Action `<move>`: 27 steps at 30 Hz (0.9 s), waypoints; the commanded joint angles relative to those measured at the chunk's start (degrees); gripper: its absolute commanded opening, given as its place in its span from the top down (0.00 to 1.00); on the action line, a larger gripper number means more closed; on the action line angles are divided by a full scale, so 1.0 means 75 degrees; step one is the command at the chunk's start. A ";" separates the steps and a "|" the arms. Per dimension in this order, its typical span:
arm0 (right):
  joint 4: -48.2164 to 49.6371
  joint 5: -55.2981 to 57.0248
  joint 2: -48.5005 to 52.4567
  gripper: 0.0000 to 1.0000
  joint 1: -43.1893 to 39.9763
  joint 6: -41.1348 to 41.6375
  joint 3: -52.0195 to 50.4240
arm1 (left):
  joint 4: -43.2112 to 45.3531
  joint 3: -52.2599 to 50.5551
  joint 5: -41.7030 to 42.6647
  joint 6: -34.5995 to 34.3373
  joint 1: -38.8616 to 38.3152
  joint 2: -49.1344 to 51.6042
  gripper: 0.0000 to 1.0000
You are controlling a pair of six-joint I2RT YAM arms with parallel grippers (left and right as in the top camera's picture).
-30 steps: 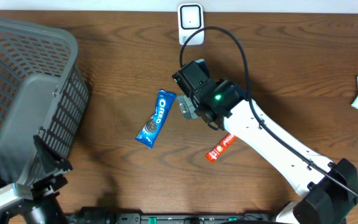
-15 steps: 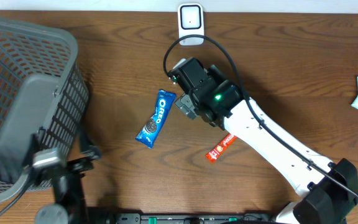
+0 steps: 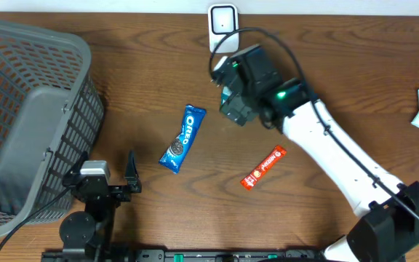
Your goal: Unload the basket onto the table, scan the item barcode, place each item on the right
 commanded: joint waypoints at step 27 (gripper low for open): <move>0.1411 -0.0714 0.1862 0.06 -0.0318 -0.0592 0.0015 | 0.0023 -0.0839 -0.0219 -0.0201 0.0032 -0.0047 0.02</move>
